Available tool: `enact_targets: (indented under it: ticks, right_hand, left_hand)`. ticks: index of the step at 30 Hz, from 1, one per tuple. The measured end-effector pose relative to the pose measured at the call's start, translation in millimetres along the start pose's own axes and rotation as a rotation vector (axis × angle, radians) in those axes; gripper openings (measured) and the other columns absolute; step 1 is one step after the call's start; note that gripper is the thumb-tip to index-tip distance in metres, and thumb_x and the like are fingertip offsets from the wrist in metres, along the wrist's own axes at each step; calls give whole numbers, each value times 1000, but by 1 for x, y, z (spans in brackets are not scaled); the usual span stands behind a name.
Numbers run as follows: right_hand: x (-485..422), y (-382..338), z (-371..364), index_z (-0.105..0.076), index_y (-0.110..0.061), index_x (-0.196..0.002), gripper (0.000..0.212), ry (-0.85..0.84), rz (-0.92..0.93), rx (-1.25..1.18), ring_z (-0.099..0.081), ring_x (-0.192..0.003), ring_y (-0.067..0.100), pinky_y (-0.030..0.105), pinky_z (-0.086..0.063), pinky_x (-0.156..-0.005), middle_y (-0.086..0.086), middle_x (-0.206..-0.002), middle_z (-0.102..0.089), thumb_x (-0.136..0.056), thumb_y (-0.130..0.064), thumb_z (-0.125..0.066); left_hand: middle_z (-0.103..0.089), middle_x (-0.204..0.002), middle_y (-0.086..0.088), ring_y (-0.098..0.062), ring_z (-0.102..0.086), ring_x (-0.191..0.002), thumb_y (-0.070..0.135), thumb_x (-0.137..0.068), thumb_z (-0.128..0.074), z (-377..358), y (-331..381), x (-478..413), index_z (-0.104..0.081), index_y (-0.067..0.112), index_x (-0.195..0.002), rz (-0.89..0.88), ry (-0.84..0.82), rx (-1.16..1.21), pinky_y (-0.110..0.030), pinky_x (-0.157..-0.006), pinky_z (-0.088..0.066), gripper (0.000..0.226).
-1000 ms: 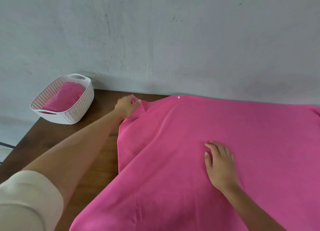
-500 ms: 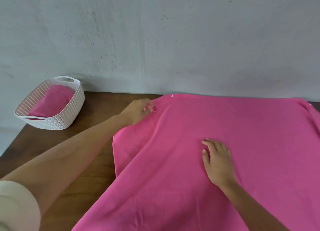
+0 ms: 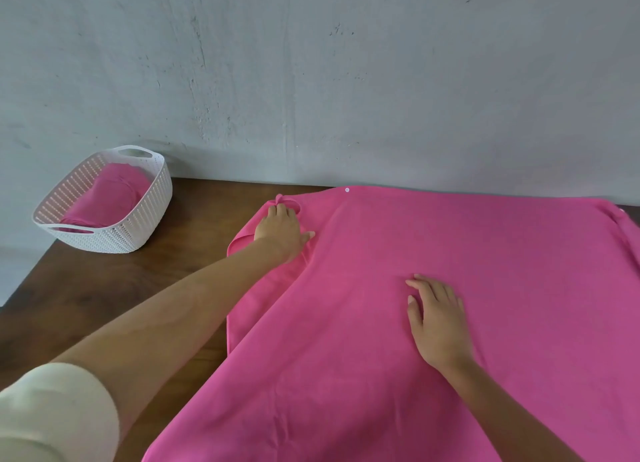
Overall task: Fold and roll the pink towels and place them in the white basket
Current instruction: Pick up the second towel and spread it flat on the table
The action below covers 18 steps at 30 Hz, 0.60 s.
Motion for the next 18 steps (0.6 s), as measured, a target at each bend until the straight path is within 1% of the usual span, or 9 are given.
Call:
enact_targets:
  ticks: [2,4,6,8,11,13,16,18]
  right_hand:
    - [0,0,0,-64,-19,-126,30,0,-2,-4,-48,-124,18,39,-37,-102,-4,-134,-60,-97,-15,-59]
    - [0,0,0,-64,-19,-126,30,-1,-4,-4,-48,-125,18,38,-37,-102,-4,-135,-60,-97,-16,-59]
    - [0,0,0,-64,-20,-126,30,-3,-5,-5,-48,-125,18,38,-37,-102,-5,-135,-60,-97,-16,-59]
    - [0,1,0,-63,-20,-127,30,-4,-6,-8,-47,-125,18,38,-37,-102,-5,-135,-59,-97,-16,-58]
    - [0,0,0,-63,-20,-127,29,-6,-4,-5,-47,-125,17,38,-36,-103,-5,-135,-59,-100,-19,-53]
    - [0,1,1,-63,-20,-127,29,-17,-10,-9,-46,-126,17,38,-36,-104,-5,-136,-58,-99,-19,-55]
    - [0,1,1,-63,-20,-127,30,-21,-10,-12,-46,-126,17,38,-36,-104,-6,-136,-58,-98,-18,-57]
    - [0,1,1,-63,-20,-127,30,-19,-12,-14,-46,-125,17,38,-36,-104,-5,-136,-58,-98,-17,-58]
  left_hand:
    - [-30,-154,-32,-39,-37,-140,58,-104,-31,3,6,-4,-42,-7,-143,-36,-13,16,-45,-117,-35,76]
    - [-39,-148,-30,-36,-46,-132,53,-106,-35,2,13,-6,-50,-6,-134,-94,10,53,-44,-114,-40,67]
    - [-47,-142,-24,-33,-50,-127,50,-105,-40,-2,20,-6,-50,-4,-133,-128,34,107,-45,-107,-46,61]
    - [-47,-143,-18,-34,-48,-128,51,-103,-41,-5,23,-4,-45,3,-139,-97,36,141,-50,-104,-48,60]
    - [-37,-153,-10,-36,-40,-138,53,-103,-39,-9,10,-3,-39,13,-147,-10,24,134,-62,-107,-40,59]
    - [-31,-158,-8,-36,-33,-143,49,-104,-36,-12,-9,-6,-37,18,-150,17,40,134,-65,-110,-35,55]
    - [-24,-164,-6,-34,-22,-151,42,-106,-35,-19,-46,-17,-35,21,-153,-19,73,140,-62,-118,-25,51]
    - [-27,-164,-9,-34,-23,-151,33,-107,-38,-22,-68,-25,-39,17,-152,-96,114,138,-56,-121,-24,47]
Point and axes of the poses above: each hand's wrist, its own x-axis away from the middle knuckle, its own z-axis out of the back of the hand, y = z × x, the point moved 2 cm from there along -x, towards the middle knuckle
